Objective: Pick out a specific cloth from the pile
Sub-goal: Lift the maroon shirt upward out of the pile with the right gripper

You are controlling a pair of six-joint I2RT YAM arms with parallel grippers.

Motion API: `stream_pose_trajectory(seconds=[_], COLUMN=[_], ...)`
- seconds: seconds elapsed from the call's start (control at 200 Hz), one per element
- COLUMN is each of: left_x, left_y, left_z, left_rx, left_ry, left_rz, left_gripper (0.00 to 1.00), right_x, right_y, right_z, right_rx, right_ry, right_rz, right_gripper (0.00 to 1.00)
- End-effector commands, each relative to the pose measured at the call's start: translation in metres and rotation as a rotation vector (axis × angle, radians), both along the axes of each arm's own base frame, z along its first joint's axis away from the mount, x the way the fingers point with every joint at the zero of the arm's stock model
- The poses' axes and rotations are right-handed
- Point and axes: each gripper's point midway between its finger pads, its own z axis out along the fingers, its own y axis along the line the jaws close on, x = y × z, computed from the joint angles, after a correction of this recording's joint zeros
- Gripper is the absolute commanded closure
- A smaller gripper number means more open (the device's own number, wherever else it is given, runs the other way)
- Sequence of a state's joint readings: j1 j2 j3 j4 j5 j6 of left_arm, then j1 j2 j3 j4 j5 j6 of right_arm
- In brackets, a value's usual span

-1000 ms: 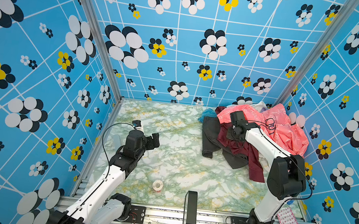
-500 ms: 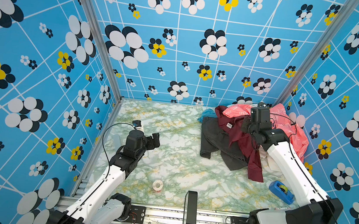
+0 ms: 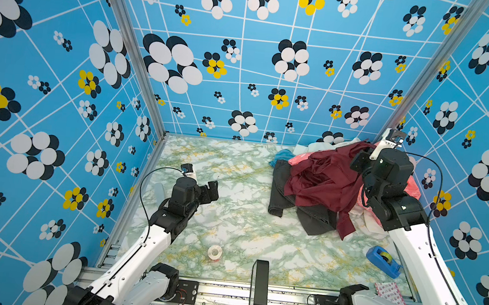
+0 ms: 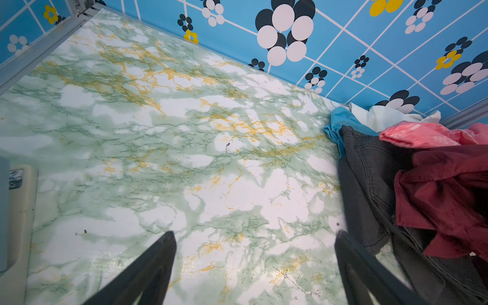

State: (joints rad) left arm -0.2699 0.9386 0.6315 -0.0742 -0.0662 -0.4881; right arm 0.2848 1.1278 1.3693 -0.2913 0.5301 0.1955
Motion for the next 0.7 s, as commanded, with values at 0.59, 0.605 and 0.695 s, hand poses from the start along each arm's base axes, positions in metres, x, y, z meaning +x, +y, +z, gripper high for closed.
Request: stream_pose_trajectory(seconds=[0.59,0.605,0.695], left_x=[0.001,0.001,0.001], left_y=[-0.004,-0.004,-0.004], left_z=[0.015,0.015,0.015], left_rx=[-0.020,-0.020,-0.019], left_ry=[-0.043,-0.043,-0.042], left_rz=[-0.011,-0.012,-0.011], left_gripper=[0.05,0.05,0.05], right_x=[-0.027,-0.028,-0.034], right_y=[0.012,0.013,0.019], right_z=[0.081,0.083,0.093], right_rx=[0.082,0.086,0.102], right_ry=[-0.342,-0.349,-0.384], right_rz=[0.127,0.134,0.182], right_gripper=[1.00,1.00,1.00])
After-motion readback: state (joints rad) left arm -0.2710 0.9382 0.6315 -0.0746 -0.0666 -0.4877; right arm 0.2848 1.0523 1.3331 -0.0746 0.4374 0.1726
